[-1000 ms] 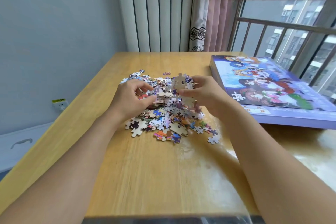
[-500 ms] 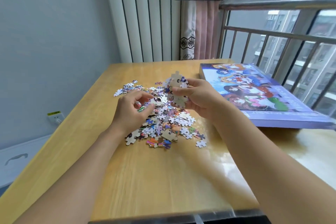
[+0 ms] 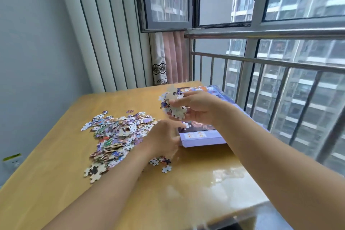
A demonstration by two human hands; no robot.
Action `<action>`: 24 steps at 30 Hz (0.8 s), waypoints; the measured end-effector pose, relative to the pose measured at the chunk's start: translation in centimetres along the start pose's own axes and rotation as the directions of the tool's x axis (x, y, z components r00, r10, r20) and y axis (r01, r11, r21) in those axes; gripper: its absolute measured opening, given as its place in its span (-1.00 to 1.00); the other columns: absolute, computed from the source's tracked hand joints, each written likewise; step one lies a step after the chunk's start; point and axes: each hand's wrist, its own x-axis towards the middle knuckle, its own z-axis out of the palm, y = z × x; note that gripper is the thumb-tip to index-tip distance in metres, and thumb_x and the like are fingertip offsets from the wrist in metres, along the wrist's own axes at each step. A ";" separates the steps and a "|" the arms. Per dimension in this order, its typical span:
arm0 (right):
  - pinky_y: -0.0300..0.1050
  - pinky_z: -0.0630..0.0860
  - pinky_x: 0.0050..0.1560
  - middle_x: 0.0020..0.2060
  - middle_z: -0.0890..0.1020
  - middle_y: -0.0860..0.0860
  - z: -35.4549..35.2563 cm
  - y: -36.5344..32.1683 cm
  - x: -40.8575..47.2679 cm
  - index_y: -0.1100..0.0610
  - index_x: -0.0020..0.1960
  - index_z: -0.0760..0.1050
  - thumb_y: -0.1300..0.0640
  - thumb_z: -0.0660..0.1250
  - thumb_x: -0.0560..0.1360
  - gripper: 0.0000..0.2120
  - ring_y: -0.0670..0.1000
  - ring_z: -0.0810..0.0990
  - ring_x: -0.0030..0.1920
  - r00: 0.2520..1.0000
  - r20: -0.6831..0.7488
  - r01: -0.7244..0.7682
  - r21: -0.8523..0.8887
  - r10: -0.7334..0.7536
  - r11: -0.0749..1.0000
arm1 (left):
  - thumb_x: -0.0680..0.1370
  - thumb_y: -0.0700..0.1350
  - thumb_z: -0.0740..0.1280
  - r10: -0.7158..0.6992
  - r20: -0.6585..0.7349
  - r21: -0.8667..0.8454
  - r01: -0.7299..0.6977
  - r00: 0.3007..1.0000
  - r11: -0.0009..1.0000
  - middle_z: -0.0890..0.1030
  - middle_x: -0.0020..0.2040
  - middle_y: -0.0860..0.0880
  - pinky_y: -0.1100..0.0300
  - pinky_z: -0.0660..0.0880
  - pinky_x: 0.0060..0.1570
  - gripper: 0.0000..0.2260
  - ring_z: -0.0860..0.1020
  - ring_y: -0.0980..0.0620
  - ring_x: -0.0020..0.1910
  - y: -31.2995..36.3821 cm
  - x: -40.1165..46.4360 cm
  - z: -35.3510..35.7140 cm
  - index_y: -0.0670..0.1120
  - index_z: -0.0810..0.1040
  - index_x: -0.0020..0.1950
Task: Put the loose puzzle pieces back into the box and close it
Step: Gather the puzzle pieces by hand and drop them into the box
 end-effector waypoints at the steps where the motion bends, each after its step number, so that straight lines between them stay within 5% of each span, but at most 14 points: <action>1: -0.01 0.67 -0.27 0.09 0.66 0.29 -0.2 -0.1 -0.3 0.42 0.13 0.53 0.38 0.45 0.46 -0.73 0.23 0.71 -0.03 1.000 0.006 0.005 -0.002 -0.005 1.000 | 0.44 0.07 0.33 -0.005 -0.037 -0.014 0.005 0.999 1.000 0.72 -0.09 -0.03 -0.06 0.57 -0.09 -0.71 0.64 -0.09 -0.11 0.0 0.3 0.0 -0.03 0.72 0.02; 4: 0.06 0.69 -0.18 0.09 0.67 0.27 -0.4 -0.2 -1.0 0.37 0.10 0.55 0.38 0.46 0.46 -0.77 0.23 0.71 0.02 1.000 0.018 0.016 0.019 -0.016 1.000 | 0.53 0.24 0.30 -0.019 -0.090 -0.053 0.014 0.996 0.999 0.72 -0.13 0.01 0.01 0.57 -0.11 -0.62 0.64 -0.04 -0.16 -0.5 1.0 -0.1 0.00 0.75 0.02; 7: 0.16 0.67 -0.03 0.08 0.68 0.26 -0.2 0.0 -1.6 0.32 0.08 0.56 0.37 0.45 0.47 -0.81 0.25 0.69 0.08 0.998 0.066 0.018 0.046 -0.021 0.999 | 0.55 -0.13 0.42 -0.076 -0.192 -0.183 0.040 0.979 0.982 0.70 -0.09 0.05 0.14 0.53 -0.06 -0.90 0.64 -0.05 -0.05 -0.3 1.5 -0.4 -0.03 0.70 0.03; 11: 0.09 0.68 -0.05 0.10 0.69 0.24 -0.7 1.7 -2.4 0.34 0.16 0.57 0.38 0.43 0.48 -0.75 0.22 0.69 0.11 0.993 0.120 0.011 0.046 -0.017 0.999 | 0.50 -0.42 0.37 -0.304 -0.149 -0.349 0.238 0.941 0.906 0.54 0.07 0.06 0.31 0.42 -0.13 -0.62 0.49 0.06 -0.10 0.2 1.8 -1.0 -0.06 0.49 0.21; 14: 0.10 0.68 0.01 0.06 0.70 0.22 -2.3 3.8 -2.9 0.32 0.14 0.60 0.38 0.43 0.48 -0.76 0.18 0.71 0.05 0.995 0.087 -0.046 0.036 0.043 0.998 | 0.45 -0.31 0.48 -0.232 -0.166 -0.218 0.194 0.958 0.956 0.59 -0.29 0.08 0.20 0.38 -0.30 -0.81 0.42 0.19 -0.34 -0.1 3.0 -1.7 -0.01 0.64 -0.21; 16: 0.11 0.67 0.03 0.04 0.71 0.20 -3.7 5.1 -3.0 0.32 0.13 0.61 0.37 0.45 0.47 -0.76 0.15 0.71 0.01 0.996 0.027 -0.081 0.039 0.080 0.996 | 0.49 -0.12 0.51 -0.263 -0.207 -0.293 0.197 0.942 0.936 0.65 -0.29 0.10 0.25 0.42 -0.29 -0.97 0.55 0.12 -0.32 0.3 3.9 -2.2 -0.05 0.75 -0.11; 20: 0.05 0.68 0.00 0.02 0.70 0.23 -6.1 6.7 -2.6 0.34 0.18 0.57 0.36 0.43 0.50 -0.74 0.15 0.71 -0.05 0.985 -0.061 -0.154 0.140 0.164 0.978 | 0.55 -0.01 0.46 -0.292 -0.255 -0.361 0.189 0.922 0.913 0.68 -0.20 0.17 0.50 0.36 -0.29 -0.80 0.55 0.34 -0.27 0.1 5.2 -3.2 -0.02 0.73 0.13; 24: -0.01 0.70 -0.09 0.12 0.63 0.27 -7.3 6.8 -2.2 0.35 0.21 0.52 0.35 0.45 0.48 -0.69 0.15 0.68 -0.02 0.960 -0.099 -0.234 0.236 0.263 0.943 | 0.54 0.01 0.47 -0.305 -0.257 -0.385 0.192 0.917 0.903 0.72 -0.08 0.09 0.31 0.52 -0.04 -0.78 0.65 0.07 -0.01 0.2 5.5 -3.6 -0.02 0.72 0.14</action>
